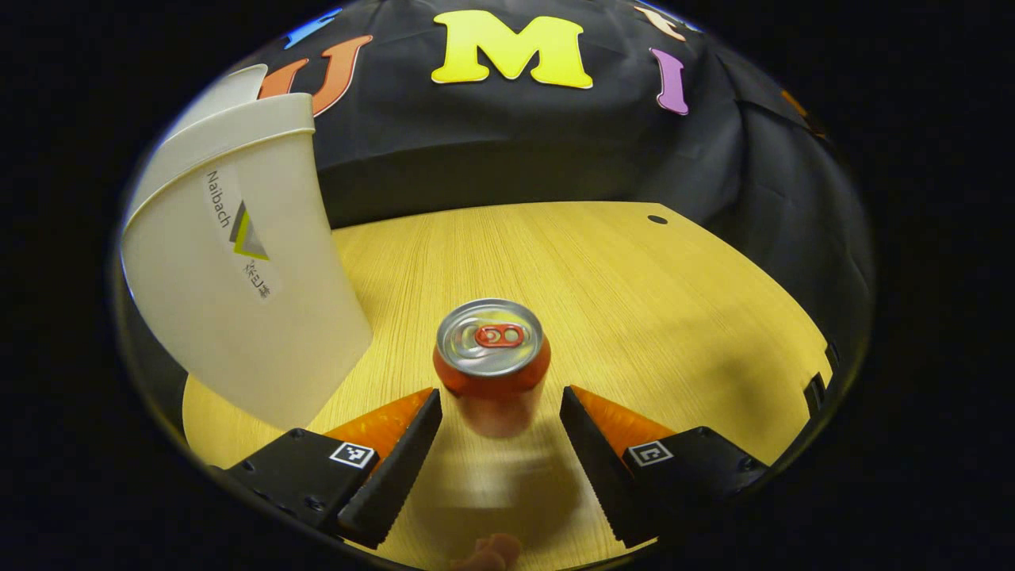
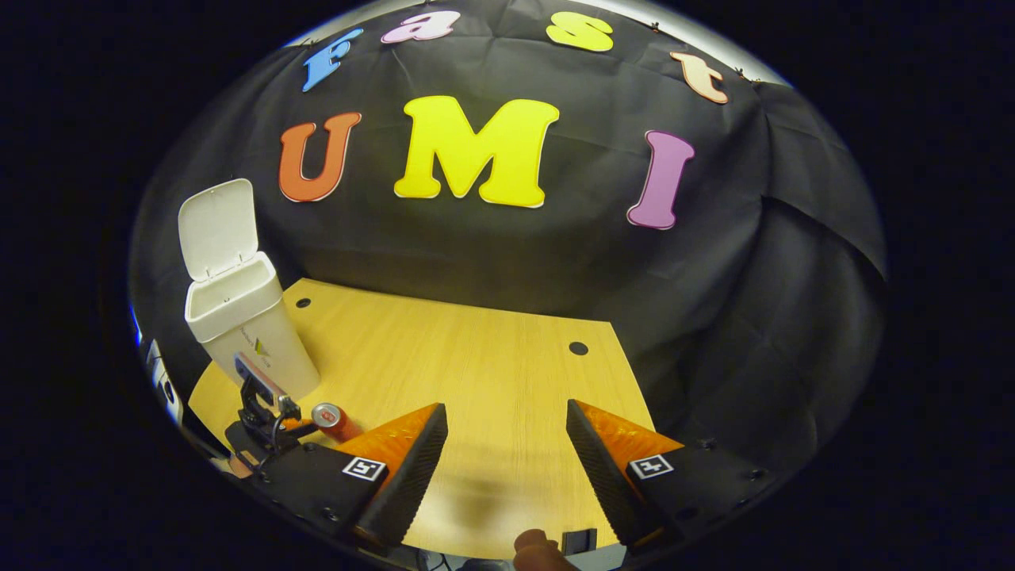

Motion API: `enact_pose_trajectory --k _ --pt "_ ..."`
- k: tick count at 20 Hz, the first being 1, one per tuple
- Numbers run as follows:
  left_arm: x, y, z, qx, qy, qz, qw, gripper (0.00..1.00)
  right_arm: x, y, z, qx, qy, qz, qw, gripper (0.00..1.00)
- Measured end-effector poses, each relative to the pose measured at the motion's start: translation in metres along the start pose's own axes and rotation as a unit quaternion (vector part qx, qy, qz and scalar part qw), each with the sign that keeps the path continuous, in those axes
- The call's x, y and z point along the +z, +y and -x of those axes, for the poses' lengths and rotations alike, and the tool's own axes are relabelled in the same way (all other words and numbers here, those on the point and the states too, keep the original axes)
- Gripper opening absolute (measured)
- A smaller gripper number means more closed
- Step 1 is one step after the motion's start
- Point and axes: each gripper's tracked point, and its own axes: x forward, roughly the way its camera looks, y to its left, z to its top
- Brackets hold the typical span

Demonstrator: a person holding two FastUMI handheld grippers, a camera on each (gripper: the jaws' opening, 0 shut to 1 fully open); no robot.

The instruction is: Press the lid of the desktop garbage bin to open it, pick up the crumpled paper on the desktop and throw it into the bin, then pick up the pop can on the desktop and drop it into the bin, and finally close the garbage bin lid.

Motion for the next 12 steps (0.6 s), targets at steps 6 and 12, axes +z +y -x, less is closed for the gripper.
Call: enact_pose_trajectory --k 6,12 --pt "0.013 0.005 -0.035 0.014 -0.013 -0.008 1.000 0.99 -0.011 -0.002 0.005 -0.009 0.002 0.012 1.000 0.95" --pt "-0.003 0.014 -0.050 0.032 0.003 0.024 0.999 0.90 -0.016 -0.003 0.008 -0.011 0.010 0.024 1.000 0.95"
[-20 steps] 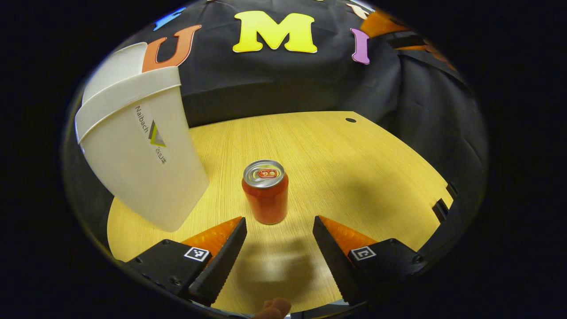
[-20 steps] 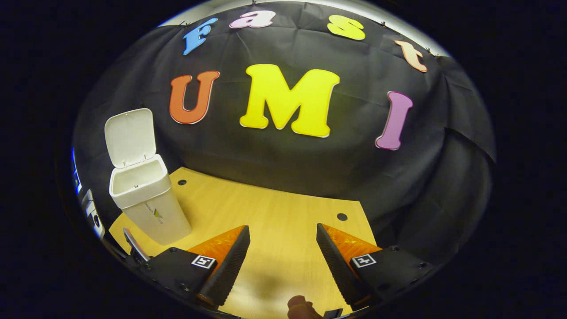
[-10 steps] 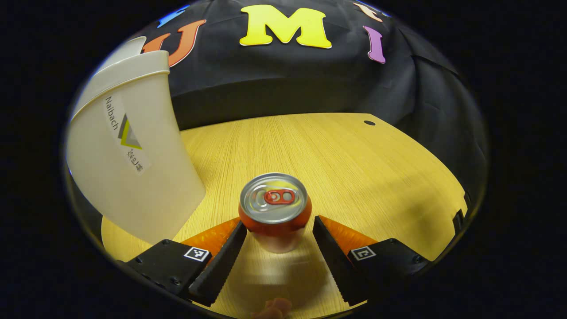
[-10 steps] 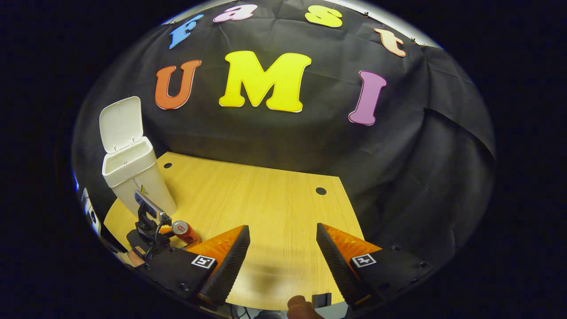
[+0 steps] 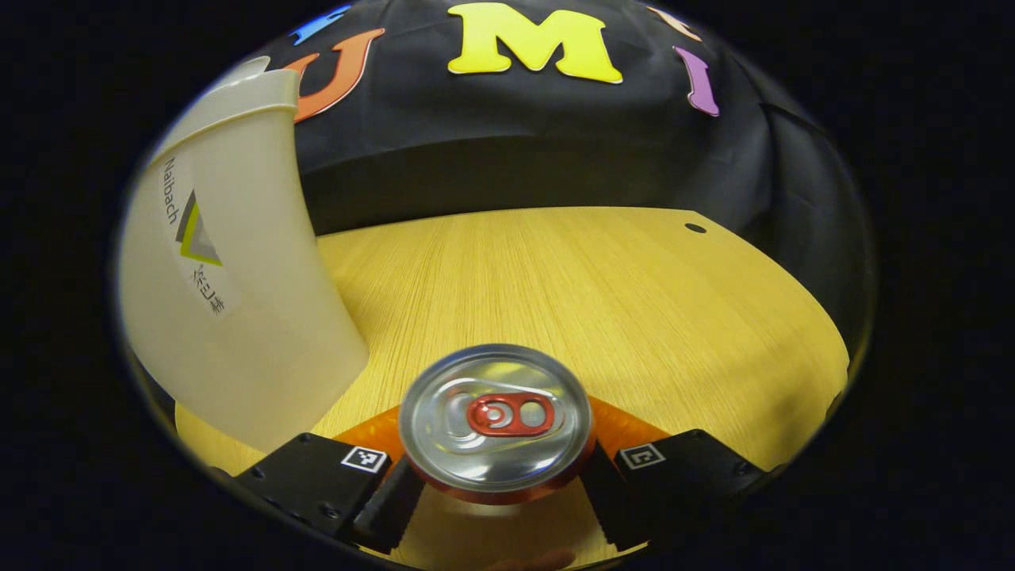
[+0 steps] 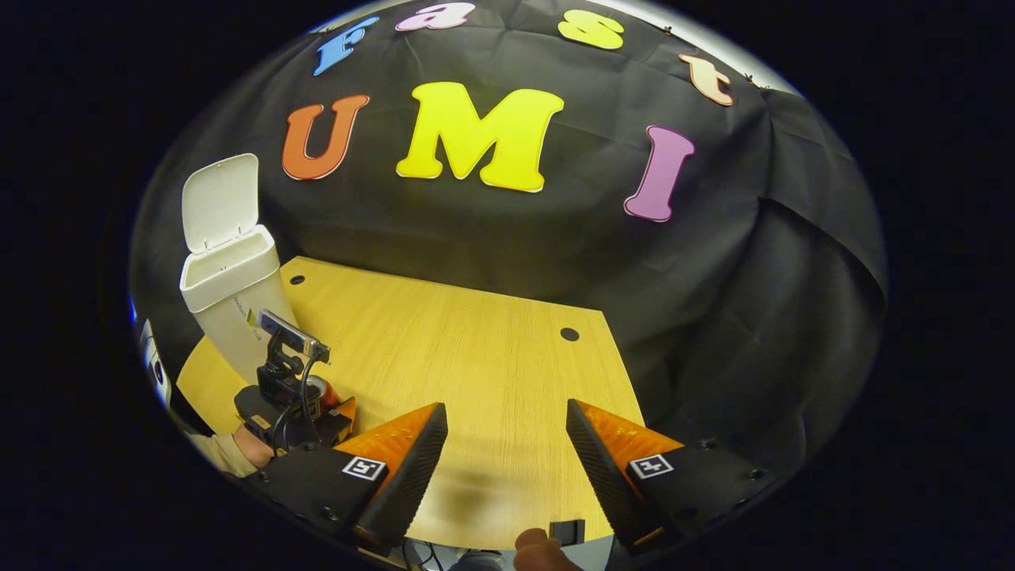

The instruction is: Press the lid of the desktop garbage bin to open it, pick up the crumpled paper on the desktop and throw it into the bin, then pick up the pop can on the desktop and drop it into the bin, and finally close the garbage bin lid.

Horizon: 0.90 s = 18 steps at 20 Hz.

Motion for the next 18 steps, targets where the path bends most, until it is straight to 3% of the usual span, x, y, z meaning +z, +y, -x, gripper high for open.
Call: enact_pose_trajectory --k 8,13,18 --pt "0.015 0.001 0.012 -0.004 0.007 0.013 1.000 0.86 -0.005 0.011 0.001 0.015 0.002 -0.001 1.000 0.95" --pt "0.046 0.008 0.081 -0.009 0.003 0.020 1.000 0.85 -0.010 0.013 -0.007 0.031 0.006 -0.017 0.999 0.95" --pt "0.108 0.025 0.148 0.006 -0.011 0.029 0.999 0.84 -0.013 0.017 -0.017 0.055 0.010 -0.033 0.998 0.95"
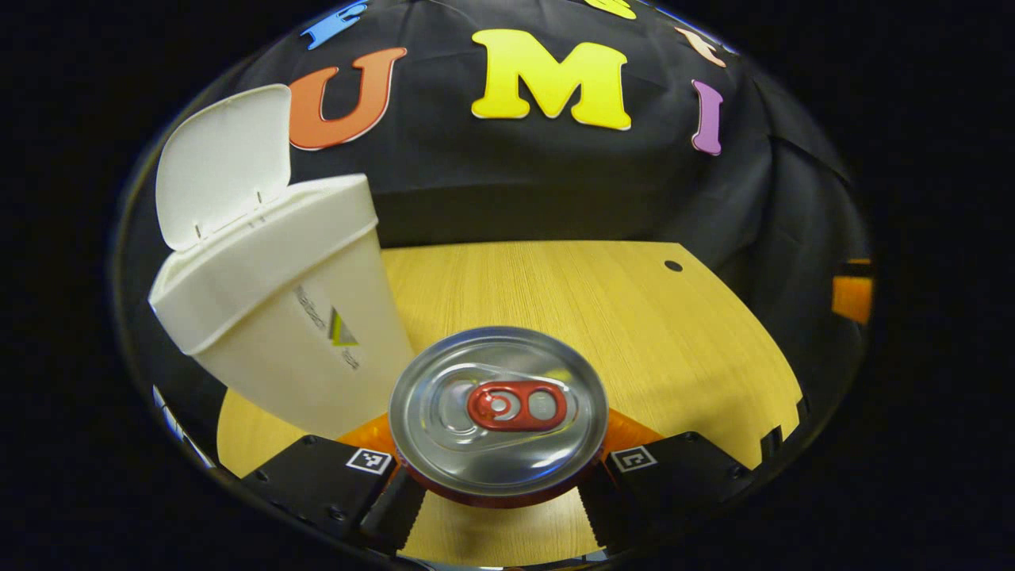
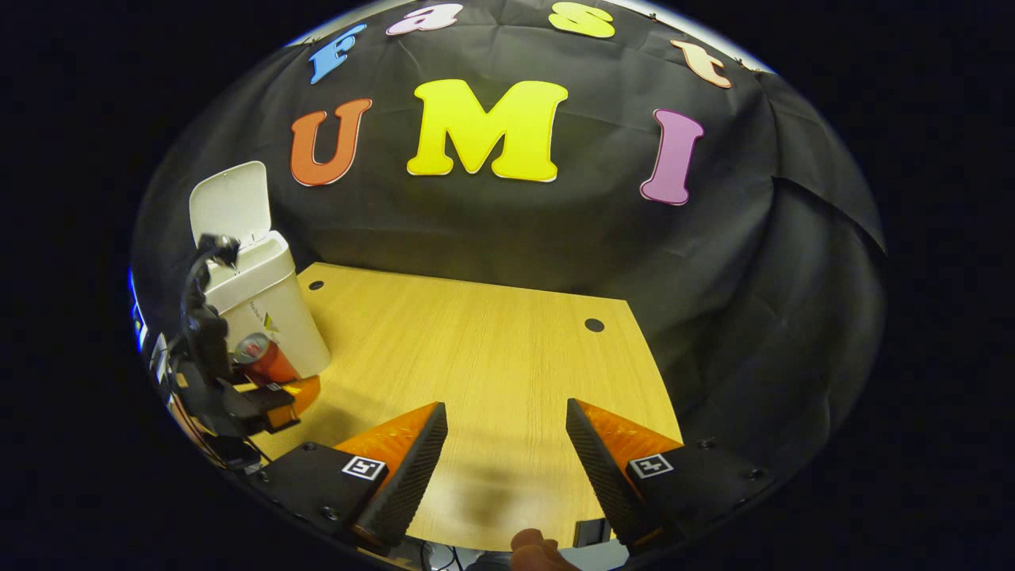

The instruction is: Press the lid of the desktop garbage bin to open it, pick up the crumpled paper on the desktop and throw it into the bin, then pick up the pop can on the desktop and drop it into the bin, and finally close the garbage bin lid.

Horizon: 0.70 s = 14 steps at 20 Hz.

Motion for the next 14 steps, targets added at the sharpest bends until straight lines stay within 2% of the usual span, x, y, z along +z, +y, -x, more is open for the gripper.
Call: enact_pose_trajectory --k 4,8,12,14 --pt "0.068 0.037 0.048 0.040 -0.022 0.010 0.999 0.84 0.002 0.006 -0.013 0.020 -0.001 -0.012 1.000 0.95" --pt "0.128 0.077 0.080 0.083 -0.038 0.013 0.996 0.84 0.010 0.021 -0.028 0.036 -0.012 0.001 0.999 0.95" --pt "0.176 0.138 0.081 0.133 -0.068 0.033 0.988 0.84 0.011 0.047 -0.041 0.064 -0.007 0.005 0.998 0.95" --pt "0.179 0.166 0.070 0.155 -0.064 0.047 0.985 0.84 0.009 0.056 -0.046 0.069 0.000 0.003 0.998 0.95"
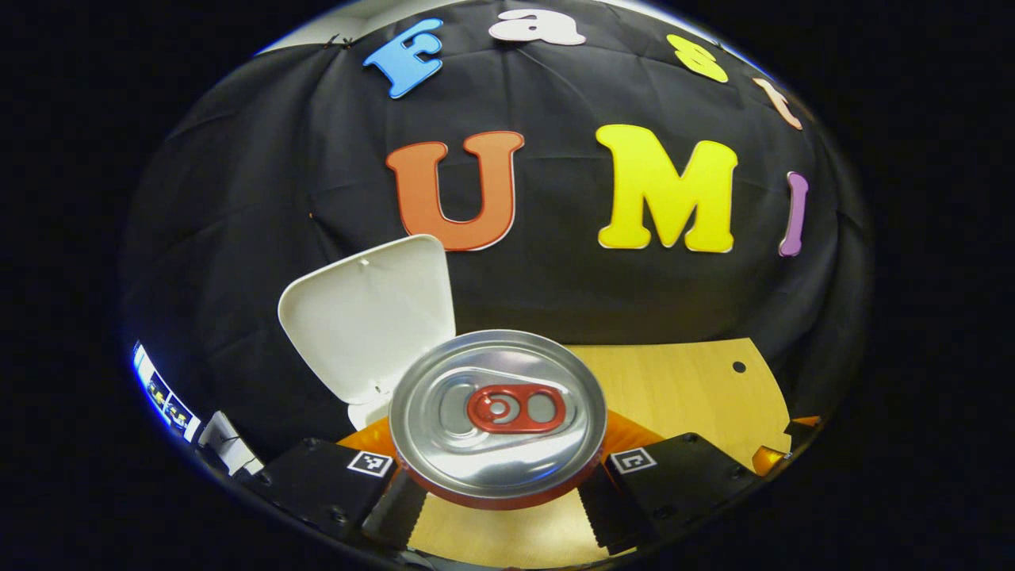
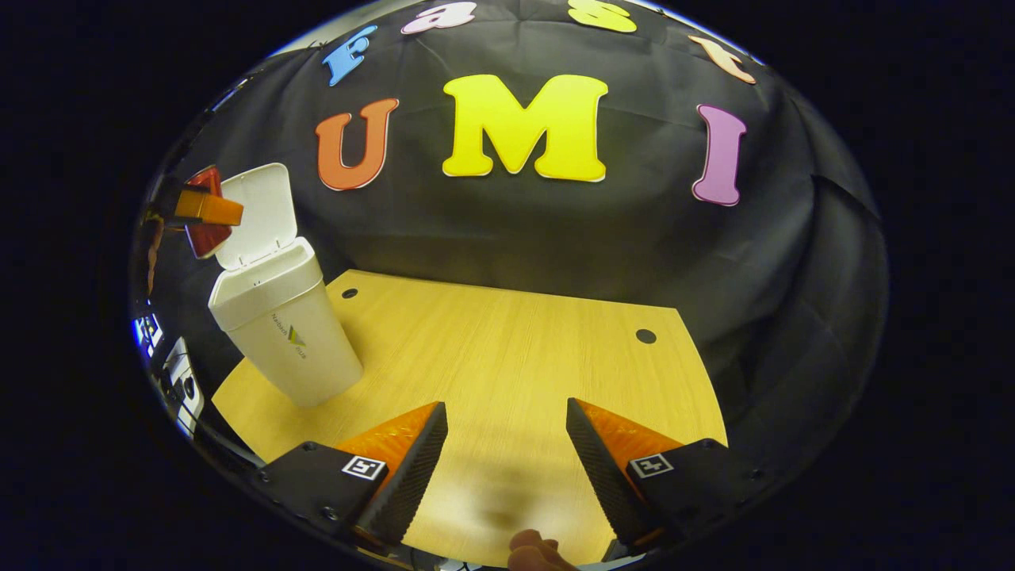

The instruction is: Press the lid of the desktop garbage bin to open it, pick up the crumpled paper on the desktop and throw it into the bin, then pick up the pop can on the desktop and drop it into the bin, and finally close the garbage bin lid.

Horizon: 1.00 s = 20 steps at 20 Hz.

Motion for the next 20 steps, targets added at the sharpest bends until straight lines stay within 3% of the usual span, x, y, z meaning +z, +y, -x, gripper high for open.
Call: enact_pose_trajectory --k 5,6,7,10,11,12,14,15,20 --pt "-0.025 0.037 -0.053 0.027 0.041 0.034 0.998 0.84 -0.014 -0.001 -0.008 -0.010 0.020 -0.006 1.000 0.95" --pt "-0.031 0.040 -0.062 0.028 0.049 0.043 0.997 0.90 -0.017 -0.003 -0.008 -0.013 0.025 -0.006 1.000 0.95" --pt "-0.038 0.046 -0.070 0.032 0.058 0.051 0.996 0.84 -0.021 -0.004 -0.008 -0.017 0.029 -0.007 0.999 0.95" --pt "-0.053 0.052 -0.091 0.040 0.083 0.063 0.994 0.85 -0.030 -0.011 -0.005 -0.029 0.041 -0.005 0.999 0.95" --pt "-0.054 0.051 -0.094 0.038 0.085 0.066 0.994 0.86 -0.033 -0.012 -0.004 -0.030 0.044 -0.005 0.999 0.95" --pt "-0.053 0.047 -0.095 0.027 0.083 0.071 0.994 0.93 -0.035 -0.014 -0.003 -0.032 0.046 -0.006 0.998 0.95" --pt "-0.056 0.044 -0.091 0.015 0.072 0.078 0.994 0.94 -0.040 -0.017 0.001 -0.031 0.046 -0.006 0.998 0.95" --pt "-0.054 0.042 -0.086 0.016 0.070 0.074 0.995 0.87 -0.041 -0.017 0.001 -0.031 0.046 -0.006 0.998 0.95" --pt "-0.044 0.044 -0.078 0.041 0.041 0.023 0.998 0.91 -0.045 -0.014 0.001 -0.025 0.047 0.001 0.999 0.95"
